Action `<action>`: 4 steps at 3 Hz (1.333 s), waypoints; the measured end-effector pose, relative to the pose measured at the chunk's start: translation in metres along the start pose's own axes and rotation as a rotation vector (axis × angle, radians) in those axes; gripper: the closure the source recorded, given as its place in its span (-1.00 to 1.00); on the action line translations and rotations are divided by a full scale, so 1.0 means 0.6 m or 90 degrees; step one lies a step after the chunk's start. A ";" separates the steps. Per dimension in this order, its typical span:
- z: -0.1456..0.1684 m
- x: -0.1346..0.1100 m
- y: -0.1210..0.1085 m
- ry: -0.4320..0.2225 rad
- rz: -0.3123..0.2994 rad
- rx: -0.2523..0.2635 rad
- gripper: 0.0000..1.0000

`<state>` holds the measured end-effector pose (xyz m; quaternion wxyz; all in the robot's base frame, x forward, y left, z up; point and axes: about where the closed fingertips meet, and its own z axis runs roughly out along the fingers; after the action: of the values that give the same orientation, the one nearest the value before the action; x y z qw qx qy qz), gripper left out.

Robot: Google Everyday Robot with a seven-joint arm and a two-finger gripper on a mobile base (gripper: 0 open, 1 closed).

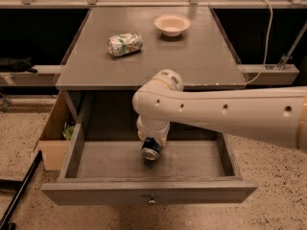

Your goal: Pick pepsi can from top drawer and place on counter

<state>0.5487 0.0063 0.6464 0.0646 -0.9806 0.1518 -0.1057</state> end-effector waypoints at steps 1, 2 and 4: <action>-0.058 0.017 0.043 0.010 0.025 0.007 1.00; -0.147 0.028 0.108 0.031 0.066 0.023 1.00; -0.212 0.039 0.128 0.085 0.087 0.026 1.00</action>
Offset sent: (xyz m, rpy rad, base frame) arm -0.0369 -0.1201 0.1278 0.0745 -0.0833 -0.1700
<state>0.5194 -0.0859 0.7621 0.0814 -0.9572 0.2199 -0.1696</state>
